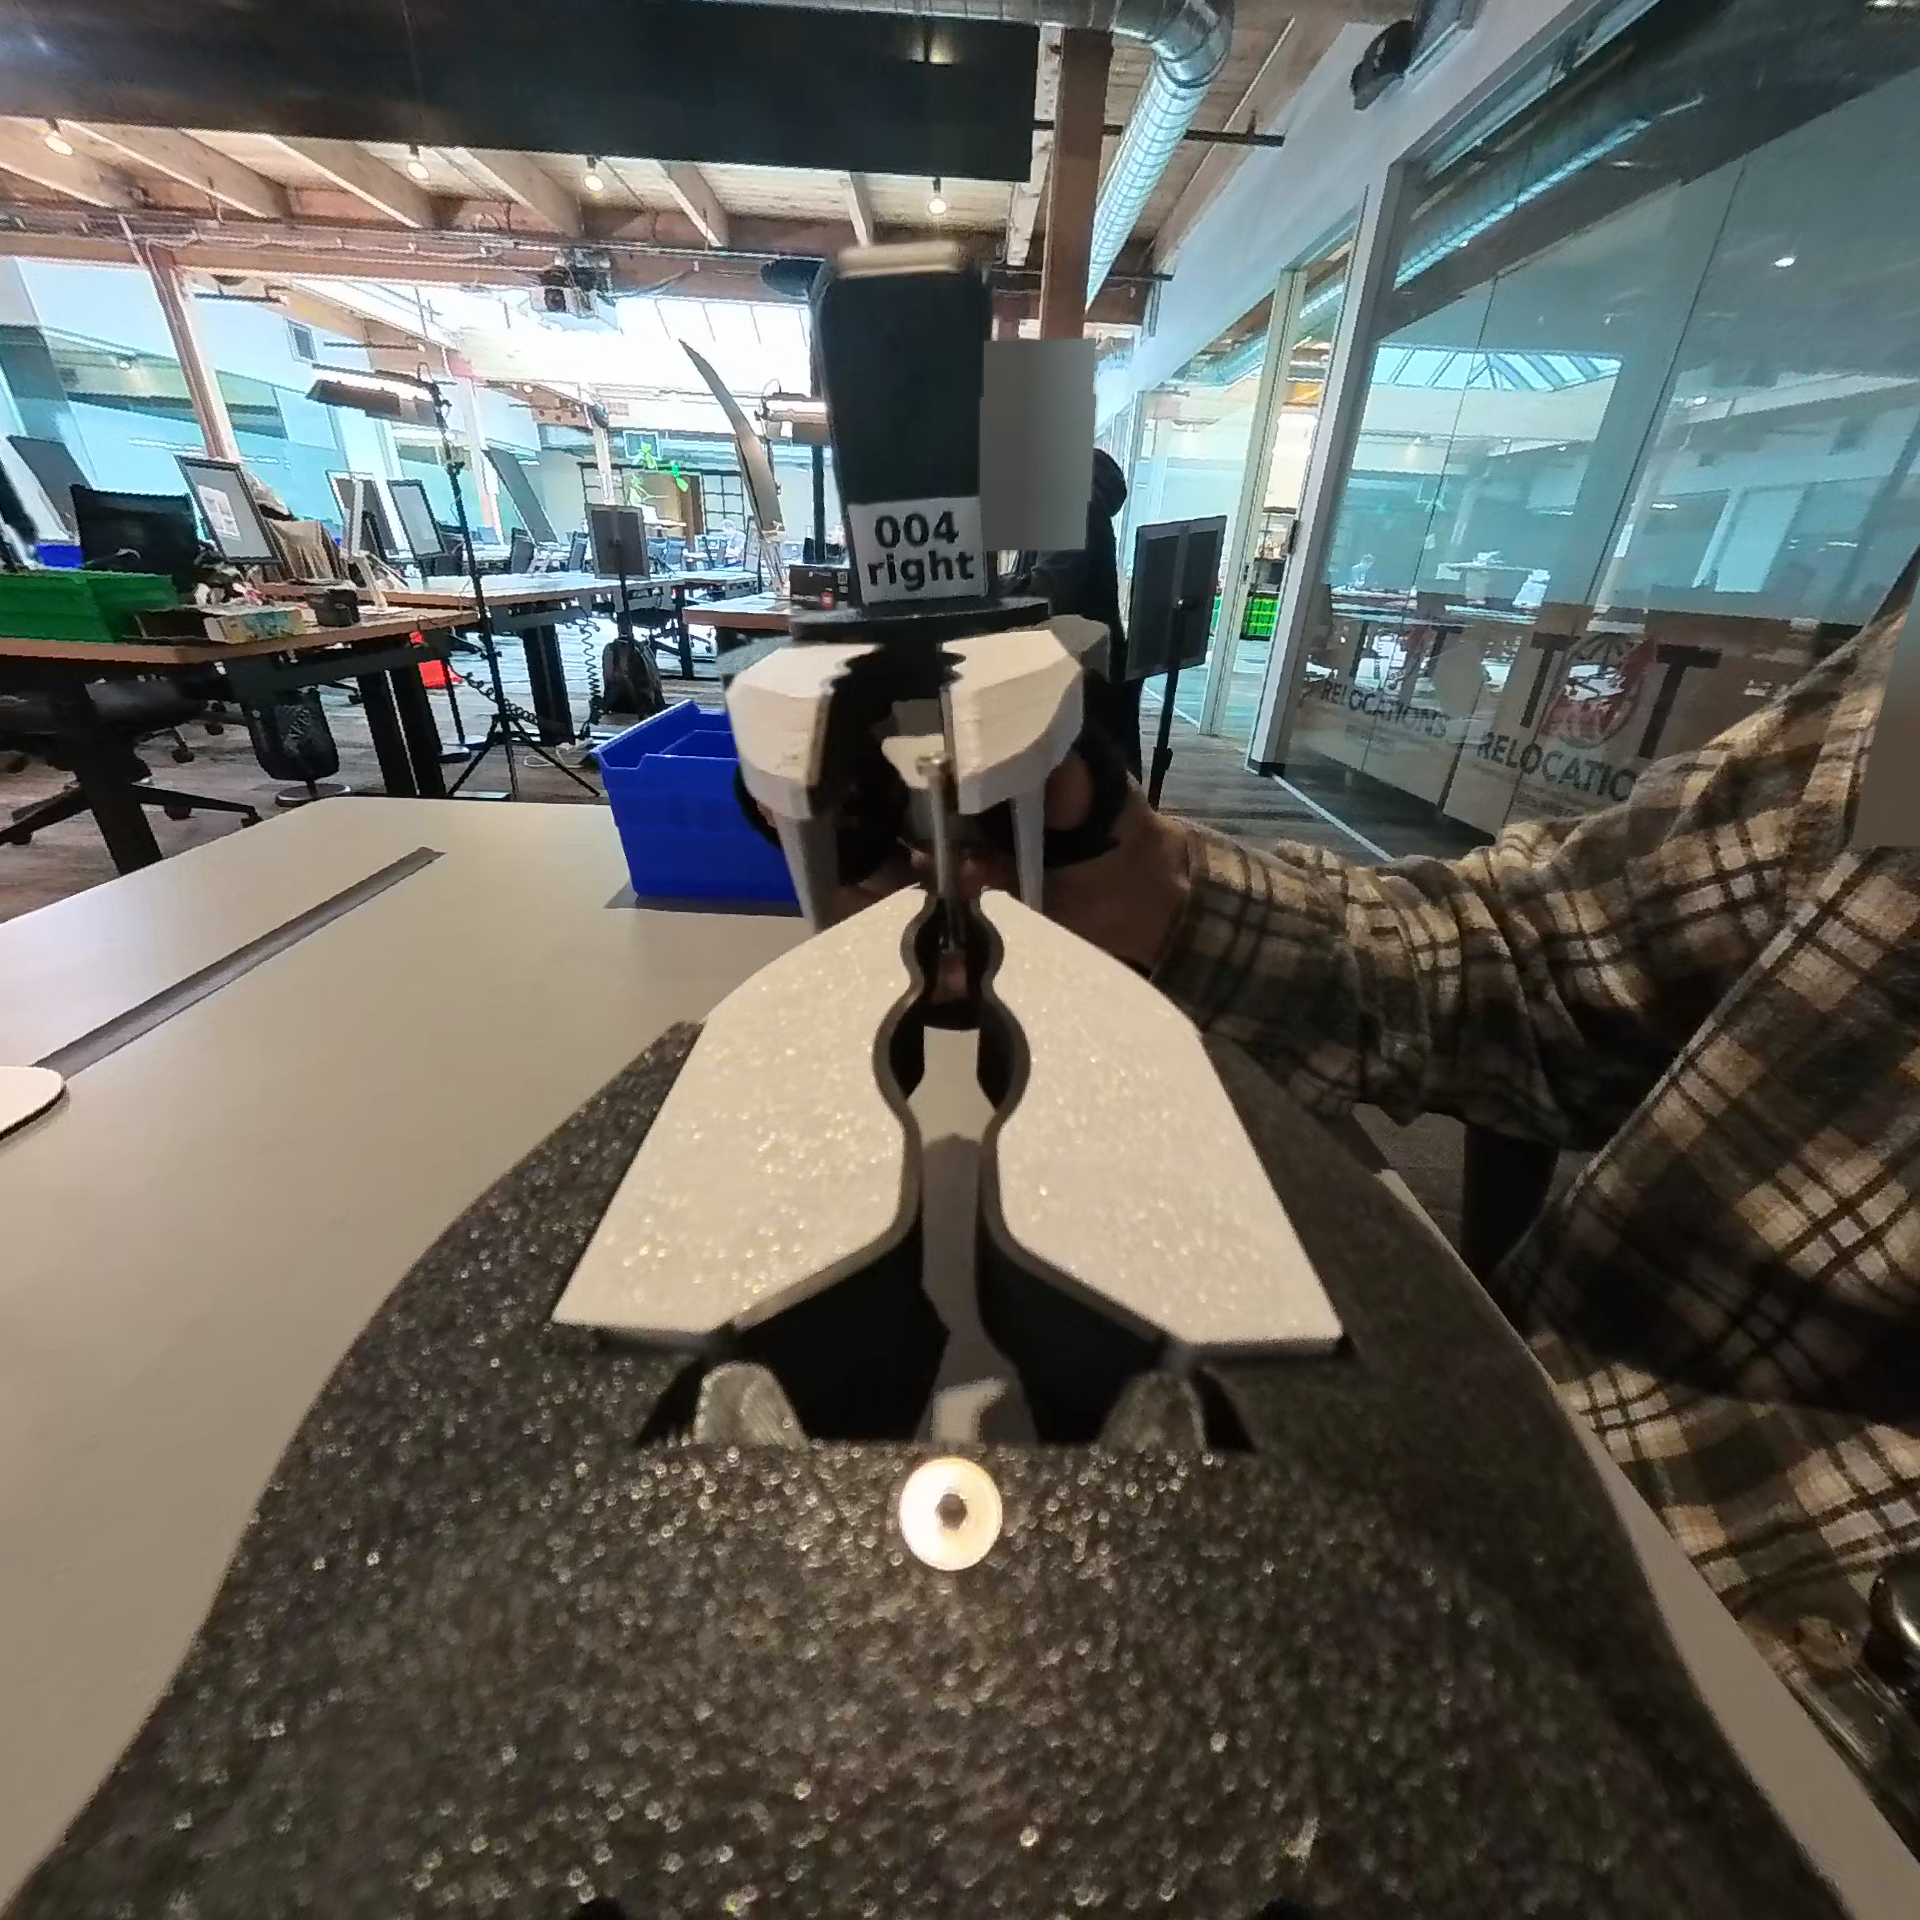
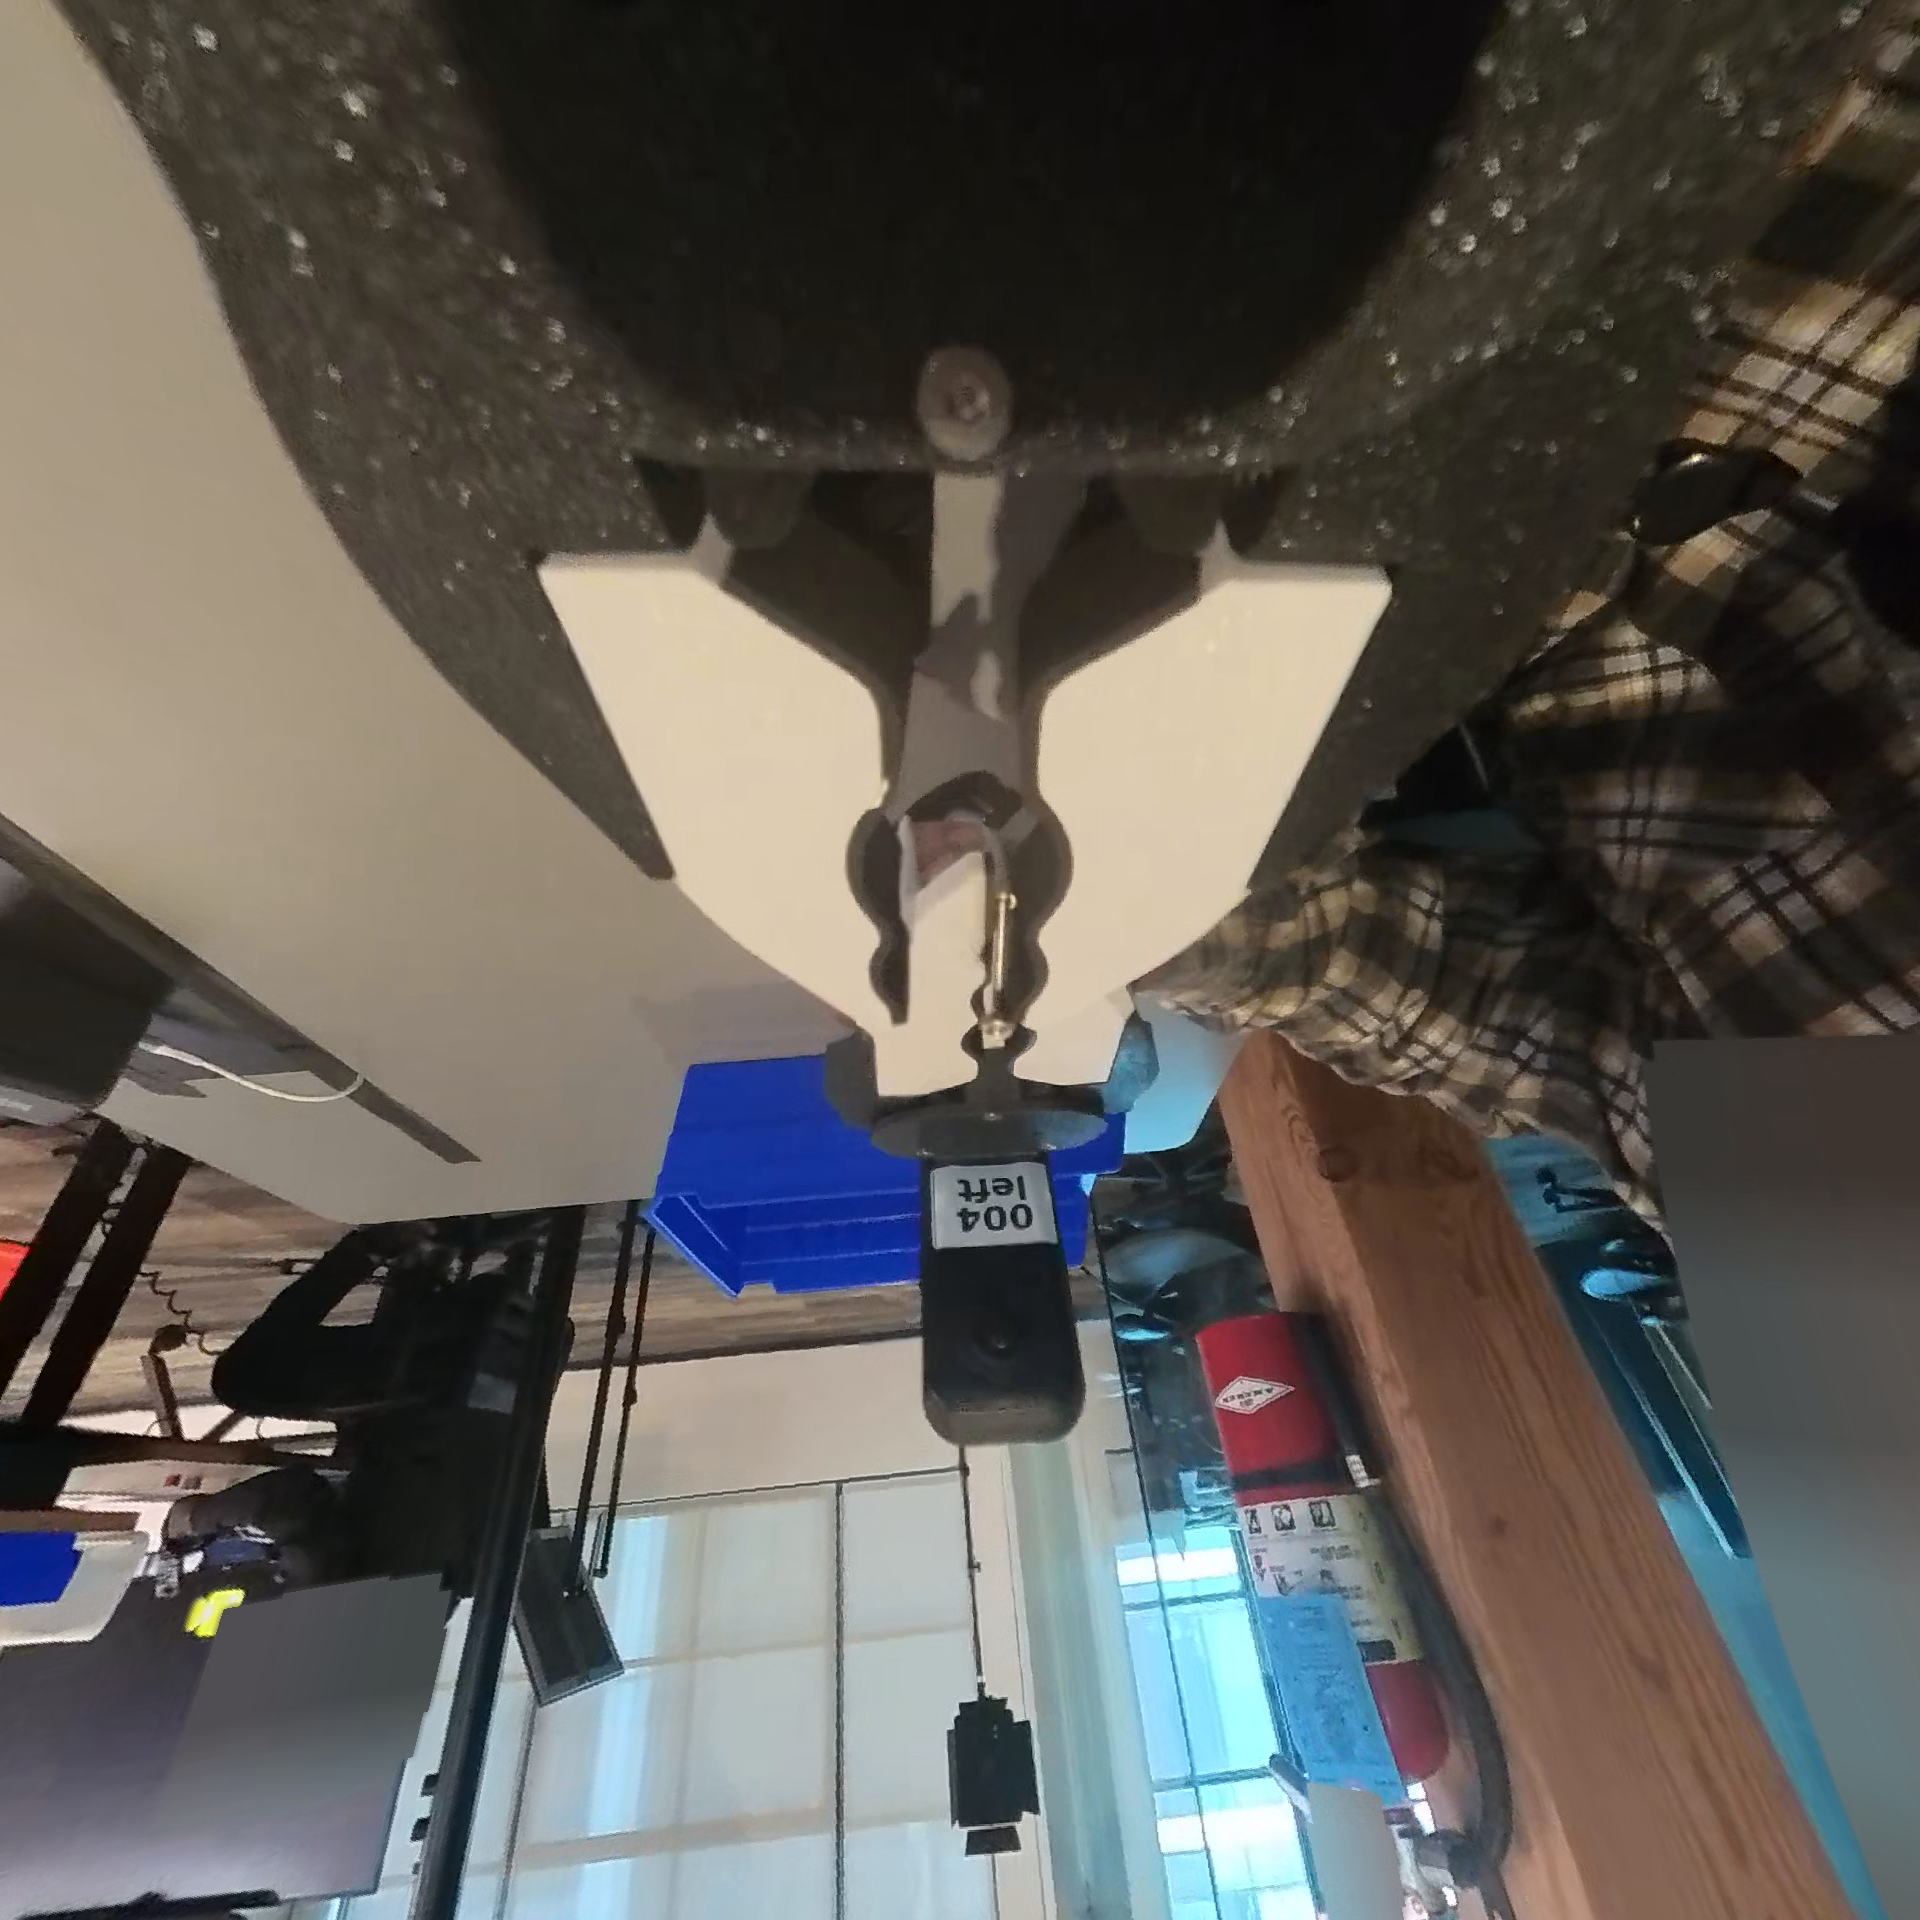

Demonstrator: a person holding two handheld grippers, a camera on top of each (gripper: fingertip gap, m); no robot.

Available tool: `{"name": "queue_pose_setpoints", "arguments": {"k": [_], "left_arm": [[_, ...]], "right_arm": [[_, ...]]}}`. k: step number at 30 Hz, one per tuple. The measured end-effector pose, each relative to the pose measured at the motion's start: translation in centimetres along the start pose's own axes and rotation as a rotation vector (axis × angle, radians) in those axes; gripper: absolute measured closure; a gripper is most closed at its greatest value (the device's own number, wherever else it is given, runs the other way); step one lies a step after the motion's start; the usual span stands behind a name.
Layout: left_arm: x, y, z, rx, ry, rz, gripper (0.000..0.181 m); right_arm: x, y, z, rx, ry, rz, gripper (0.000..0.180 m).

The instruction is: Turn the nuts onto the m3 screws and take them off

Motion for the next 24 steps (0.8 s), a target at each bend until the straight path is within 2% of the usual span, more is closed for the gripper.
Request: {"name": "queue_pose_setpoints", "arguments": {"k": [11,18,24], "left_arm": [[-0.08,0.11,0.08,0.007,0.014,-0.001,0.177],[-0.08,0.25,0.16,0.011,0.014,-0.003,0.177],[-0.06,0.17,0.07,0.007,0.015,-0.003,0.177]], "right_arm": [[-0.04,0.18,0.12,0.041,-0.007,-0.026,0.154],[0.40,0.17,0.74,0.050,-0.042,-0.044,0.156],[-0.03,0.42,0.02,0.066,0.005,-0.037,0.151]]}}
Point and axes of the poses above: each gripper's, where its closed fingertips meet, z back along the fingers, y out of its top, x = y × z across the jaws, the point moved 8 cm from there along z, back along the fingers, and after that the axes turned 12 degrees about y, right-handed, at the moved point
